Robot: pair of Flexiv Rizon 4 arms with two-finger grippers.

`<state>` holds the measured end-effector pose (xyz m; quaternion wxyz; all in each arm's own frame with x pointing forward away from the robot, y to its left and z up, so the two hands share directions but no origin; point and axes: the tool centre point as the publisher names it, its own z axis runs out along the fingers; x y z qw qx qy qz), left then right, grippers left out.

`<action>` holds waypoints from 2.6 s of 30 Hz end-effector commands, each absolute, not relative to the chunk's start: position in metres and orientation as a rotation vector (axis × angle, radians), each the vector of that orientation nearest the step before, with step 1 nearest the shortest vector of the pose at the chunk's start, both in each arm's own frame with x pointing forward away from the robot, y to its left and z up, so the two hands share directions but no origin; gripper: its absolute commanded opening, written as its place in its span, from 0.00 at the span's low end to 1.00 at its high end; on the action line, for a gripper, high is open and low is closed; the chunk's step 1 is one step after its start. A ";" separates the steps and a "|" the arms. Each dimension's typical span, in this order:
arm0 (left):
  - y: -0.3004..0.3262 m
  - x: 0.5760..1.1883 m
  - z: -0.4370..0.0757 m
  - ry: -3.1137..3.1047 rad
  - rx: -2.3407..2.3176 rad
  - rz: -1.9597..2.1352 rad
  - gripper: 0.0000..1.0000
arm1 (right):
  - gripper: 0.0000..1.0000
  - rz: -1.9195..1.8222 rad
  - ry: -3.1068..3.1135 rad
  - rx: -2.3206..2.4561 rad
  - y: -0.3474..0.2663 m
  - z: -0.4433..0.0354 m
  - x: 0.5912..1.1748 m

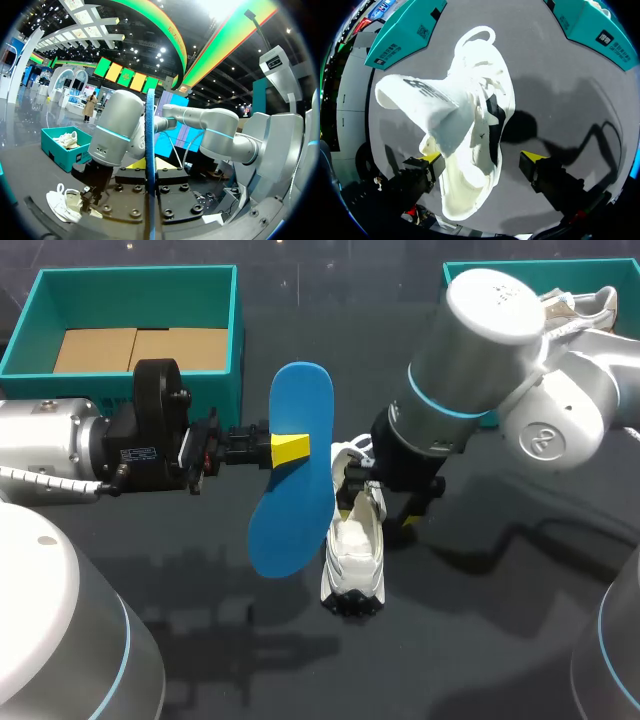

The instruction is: Take the shoe out of the shoebox, open the shoe tongue, remove and reinsert the insole, then place the shoe into the shoebox

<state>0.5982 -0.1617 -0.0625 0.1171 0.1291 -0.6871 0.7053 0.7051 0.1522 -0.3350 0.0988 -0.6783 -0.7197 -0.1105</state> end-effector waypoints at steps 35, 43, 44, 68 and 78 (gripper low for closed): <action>-0.163 0.596 -0.064 -2.011 0.381 2.068 0.00 | 1.00 -0.855 -1.477 -1.346 0.097 -0.252 0.710; -0.163 0.596 -0.064 -2.011 0.381 2.068 0.00 | 1.00 -0.918 -1.440 -1.389 0.110 -0.209 0.710; -0.163 0.596 -0.064 -2.011 0.381 2.068 0.00 | 1.00 -0.922 -1.437 -1.393 0.111 -0.206 0.710; -0.163 0.596 -0.064 -2.011 0.381 2.068 0.00 | 1.00 -1.059 -1.276 -1.367 0.115 -0.166 0.715; -0.163 0.602 -0.065 -2.017 0.387 2.065 0.00 | 1.00 -1.078 -1.219 -1.349 0.121 -0.142 0.714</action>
